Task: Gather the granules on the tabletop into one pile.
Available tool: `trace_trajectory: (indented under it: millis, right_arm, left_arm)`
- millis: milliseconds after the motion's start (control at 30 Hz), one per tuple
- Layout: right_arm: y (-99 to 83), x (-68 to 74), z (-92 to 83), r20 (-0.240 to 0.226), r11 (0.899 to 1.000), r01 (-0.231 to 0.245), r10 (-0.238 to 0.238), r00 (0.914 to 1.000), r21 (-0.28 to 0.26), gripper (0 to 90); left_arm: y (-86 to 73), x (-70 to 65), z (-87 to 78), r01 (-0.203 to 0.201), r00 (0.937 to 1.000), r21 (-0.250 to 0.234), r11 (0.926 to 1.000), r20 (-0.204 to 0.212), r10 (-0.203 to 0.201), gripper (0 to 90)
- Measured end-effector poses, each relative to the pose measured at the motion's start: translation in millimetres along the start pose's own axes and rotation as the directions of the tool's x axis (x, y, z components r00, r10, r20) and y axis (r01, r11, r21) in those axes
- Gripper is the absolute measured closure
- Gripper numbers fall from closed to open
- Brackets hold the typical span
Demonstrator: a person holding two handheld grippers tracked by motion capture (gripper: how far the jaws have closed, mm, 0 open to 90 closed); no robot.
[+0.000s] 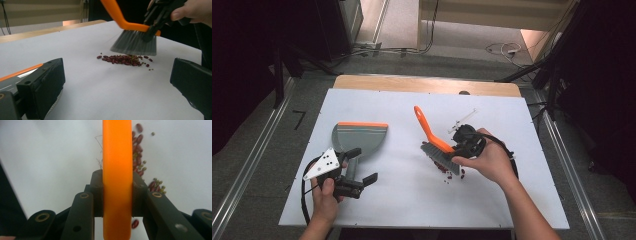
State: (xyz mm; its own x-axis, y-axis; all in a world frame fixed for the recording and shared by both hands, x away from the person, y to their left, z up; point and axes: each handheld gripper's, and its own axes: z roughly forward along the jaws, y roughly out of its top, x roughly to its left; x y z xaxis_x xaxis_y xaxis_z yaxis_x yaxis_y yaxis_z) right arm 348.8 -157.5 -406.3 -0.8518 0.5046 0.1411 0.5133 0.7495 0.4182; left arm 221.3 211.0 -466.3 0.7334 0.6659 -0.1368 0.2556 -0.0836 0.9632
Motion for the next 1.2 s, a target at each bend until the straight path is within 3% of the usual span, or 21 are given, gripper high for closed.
trace_trajectory:
  millis: [33, 67, 133, 200, 267, 333, 367, 400, 433, 467, 500, 567, 700, 733, 767, 900, 933, 1067, 1100, 1167, 1200]
  right_arm:
    - [-4.4, 1.2, -3.6, -0.004, 1.0, 0.027, -0.027, 0.9996, 0.001, 68.3]
    - [-9.0, 3.6, -6.3, 0.005, 0.997, 0.083, -0.083, 0.9965, 0.006, 68.2]
    - [-18.1, 8.8, -8.5, 0.003, 0.985, 0.171, -0.171, 0.9852, 0.022, 68.2]
    - [-25.3, 14.8, -7.6, 0.028, 0.961, 0.273, -0.275, 0.9611, 0.041, 68.2]
    - [-30.4, 18.4, -6.1, 0.037, 0.946, 0.318, -0.321, 0.9465, 0.065, 68.2]
    - [-34.0, 20.0, -3.5, 0.013, 0.93, 0.359, -0.361, 0.9326, 0.078, 68.2]
    - [-36.1, 22.2, -2.7, -0.01, 0.932, 0.35, -0.351, 0.9365, 0.091, 68.2]
    - [-37.0, 22.1, -1.3, -0.034, 0.923, 0.374, -0.372, 0.9276, 0.096, 68.2]
    - [-38.7, 23.1, 0.3, -0.052, 0.921, 0.376, -0.373, 0.9265, 0.1, 68.2]
    - [-39.1, 23.2, 2.6, -0.074, 0.911, 0.398, -0.392, 0.9169, 0.11, 68.2]
    - [-40.2, 25.0, 4.5, -0.079, 0.912, 0.389, -0.382, 0.9209, 0.129, 68.2]
    - [-39.4, 23.1, 10.0, -0.073, 0.9, 0.411, -0.405, 0.9116, 0.146, 68.2]
    - [-35.6, 16.0, 16.6, -0.091, 0.908, 0.392, -0.383, 0.9194, 0.149, 68.2]
    - [-33.5, 12.2, 18.4, -0.098, 0.906, 0.401, -0.39, 0.9154, 0.138, 68.2]
    - [-32.0, 9.5, 19.2, -0.106, 0.909, 0.393, -0.381, 0.9186, 0.137, 68.2]
    - [-24.7, -0.9, 22.3, -0.121, 0.901, 0.416, -0.403, 0.9072, 0.12, 68.2]
    - [-23.7, -2.1, 22.0, -0.122, 0.904, 0.407, -0.393, 0.9114, 0.13, 68.2]
    - [-17.6, -7.6, 23.3, -0.126, 0.9, 0.416, -0.402, 0.9071, 0.131, 68.1]
    - [-16.1, -9.1, 23.7, -0.125, 0.894, 0.429, -0.415, 0.9014, 0.126, 68.2]
    - [-13.2, -12.1, 24.2, -0.128, 0.894, 0.429, -0.414, 0.9012, 0.132, 68.2]
    - [-11.9, -13.8, 25.7, -0.136, 0.887, 0.447, -0.432, 0.8918, 0.117, 68.2]
  left_arm:
    - [-0.1, -0.1, 0.3, -0.001, 1.0, 0.001, 1.0, 0.0, 0.001, 0.3]
    - [-0.1, -0.2, 0.6, -0.001, 1.0, 0.001, 1.0, 0.0, 0.001, 0.3]
    - [0.0, -0.5, 1.1, -0.002, 1.0, 0.005, 1.0, 0.0, 0.002, 0.3]
    - [0.0, -0.5, 1.7, -0.001, 1.0, 0.003, 1.0, 0.0, 0.001, 0.3]
    - [0.2, -0.5, 1.8, 0.0, 1.0, 0.003, 1.0, -0.001, 0.0, 0.3]
    - [0.4, -1.0, 1.7, 0.002, 1.0, 0.001, 1.0, -0.003, -0.002, 0.3]
    - [0.3, -1.1, 1.6, 0.003, 1.0, 0.002, 1.0, -0.002, -0.003, 0.3]
    - [0.3, -1.1, 1.5, 0.002, 1.0, 0.002, 1.0, -0.003, -0.002, 0.3]
    - [0.2, -0.9, 1.5, 0.002, 1.0, 0.004, 1.0, -0.004, -0.002, 0.3]
    - [0.1, -0.6, 1.6, 0.002, 1.0, 0.004, 1.0, -0.005, -0.002, 0.3]
    - [0.0, -0.5, 1.8, 0.004, 1.0, 0.002, 1.0, -0.004, -0.004, 0.2]
    - [-0.1, -0.3, 1.9, 0.003, 1.0, 0.005, 1.0, -0.004, -0.003, 0.3]
    - [-0.1, -0.6, 1.5, 0.0, 1.0, 0.004, 1.0, -0.003, 0.0, 0.3]
    - [0.0, -0.5, 1.4, 0.002, 1.0, 0.003, 1.0, -0.003, -0.002, 0.3]
    - [0.0, -0.3, 1.3, 0.0, 1.0, 0.003, 1.0, -0.003, 0.0, 0.3]
    - [-0.1, -0.4, 1.2, 0.0, 1.0, 0.004, 1.0, -0.002, 0.0, 0.2]
    - [-0.2, -0.2, 1.3, 0.0, 1.0, 0.003, 1.0, -0.001, 0.0, 0.3]
    - [-0.1, -0.2, 1.4, 0.0, 1.0, 0.004, 1.0, 0.0, 0.0, 0.3]
    - [-0.1, -0.3, 1.4, -0.001, 1.0, 0.004, 1.0, 0.0, 0.001, 0.3]
    - [-0.1, -0.4, 1.2, 0.001, 1.0, 0.003, 1.0, 0.0, -0.001, 0.3]
    - [-0.2, -0.3, 1.3, 0.001, 1.0, 0.002, 1.0, 0.0, -0.001, 0.3]
